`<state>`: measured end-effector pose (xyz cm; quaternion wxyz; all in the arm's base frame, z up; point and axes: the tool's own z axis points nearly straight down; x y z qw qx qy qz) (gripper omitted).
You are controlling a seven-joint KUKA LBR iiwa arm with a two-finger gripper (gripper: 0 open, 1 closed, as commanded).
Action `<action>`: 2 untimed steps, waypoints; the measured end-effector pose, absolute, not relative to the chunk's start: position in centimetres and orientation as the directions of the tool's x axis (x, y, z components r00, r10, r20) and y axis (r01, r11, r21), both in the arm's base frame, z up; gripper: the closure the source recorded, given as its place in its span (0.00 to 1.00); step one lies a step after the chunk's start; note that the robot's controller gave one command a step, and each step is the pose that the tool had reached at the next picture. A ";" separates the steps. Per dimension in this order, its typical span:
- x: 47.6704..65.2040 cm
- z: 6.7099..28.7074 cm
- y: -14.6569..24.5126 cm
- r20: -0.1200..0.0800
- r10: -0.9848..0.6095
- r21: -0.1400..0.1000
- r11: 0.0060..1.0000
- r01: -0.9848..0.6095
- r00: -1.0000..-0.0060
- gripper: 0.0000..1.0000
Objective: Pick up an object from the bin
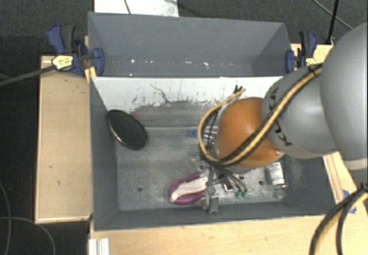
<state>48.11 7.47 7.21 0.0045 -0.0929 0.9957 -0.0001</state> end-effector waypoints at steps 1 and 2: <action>48.0 7.1 7.5 -0.006 -0.183 0.000 0.983 -0.183 -0.983 1.00; 48.2 13.8 7.5 -0.007 -0.180 0.000 0.984 -0.180 -0.984 1.00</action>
Offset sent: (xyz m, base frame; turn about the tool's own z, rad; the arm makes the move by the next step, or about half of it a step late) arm 0.0000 0.0000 0.0000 0.0000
